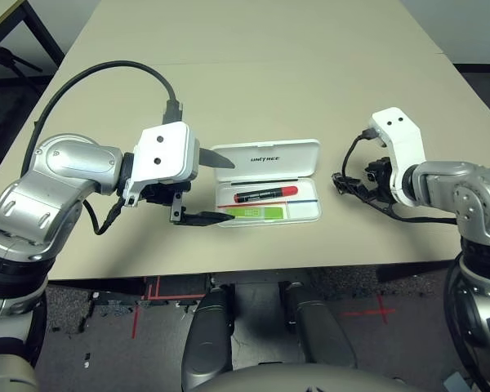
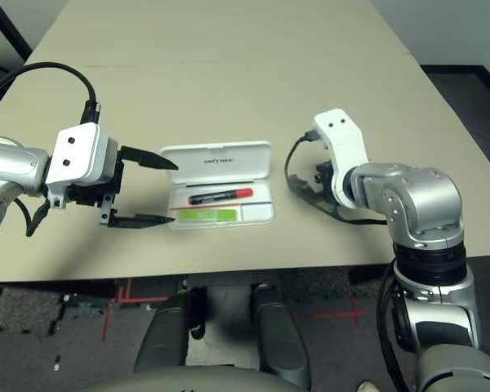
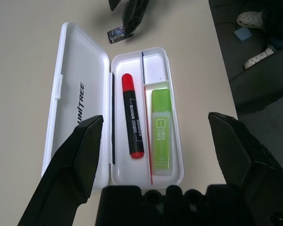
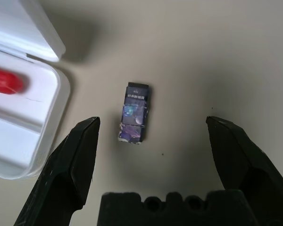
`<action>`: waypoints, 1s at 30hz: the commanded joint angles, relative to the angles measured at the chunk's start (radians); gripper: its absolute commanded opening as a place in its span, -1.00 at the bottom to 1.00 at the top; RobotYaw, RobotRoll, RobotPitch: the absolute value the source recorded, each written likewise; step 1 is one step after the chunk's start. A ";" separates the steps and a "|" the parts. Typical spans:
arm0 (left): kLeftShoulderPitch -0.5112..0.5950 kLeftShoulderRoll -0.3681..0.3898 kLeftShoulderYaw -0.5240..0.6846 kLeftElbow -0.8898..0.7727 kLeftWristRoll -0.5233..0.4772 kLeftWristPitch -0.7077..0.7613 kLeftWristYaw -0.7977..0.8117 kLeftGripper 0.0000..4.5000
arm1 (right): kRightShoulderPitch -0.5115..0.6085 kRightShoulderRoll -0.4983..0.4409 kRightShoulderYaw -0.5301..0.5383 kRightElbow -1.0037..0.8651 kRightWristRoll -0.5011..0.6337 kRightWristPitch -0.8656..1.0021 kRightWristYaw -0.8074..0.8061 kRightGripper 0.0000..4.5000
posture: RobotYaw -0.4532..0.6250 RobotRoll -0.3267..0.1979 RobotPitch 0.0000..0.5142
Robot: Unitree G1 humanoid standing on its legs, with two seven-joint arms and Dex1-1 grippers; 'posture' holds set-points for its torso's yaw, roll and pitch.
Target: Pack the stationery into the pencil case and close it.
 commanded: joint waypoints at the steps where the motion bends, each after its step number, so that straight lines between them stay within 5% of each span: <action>1: -0.001 0.013 0.006 -0.036 -0.015 0.005 0.007 0.99 | 0.027 0.011 0.033 0.038 -0.015 -0.043 -0.012 1.00 | -0.24 0.25 -0.26; 16: 0.008 0.025 0.002 -0.050 -0.013 0.017 0.028 0.99 | 0.049 0.038 0.096 0.127 -0.032 -0.144 -0.011 1.00 | -0.21 0.25 -0.26; 27: 0.004 0.027 -0.009 -0.044 -0.005 0.015 0.028 1.00 | 0.046 0.000 0.124 0.136 -0.038 -0.199 0.031 -0.74 | -0.21 0.25 -0.26; 30: 0.004 0.029 -0.011 -0.044 -0.003 0.015 0.027 1.00 | 0.047 -0.022 0.139 0.137 -0.040 -0.225 0.055 -0.87 | -0.21 0.25 -0.26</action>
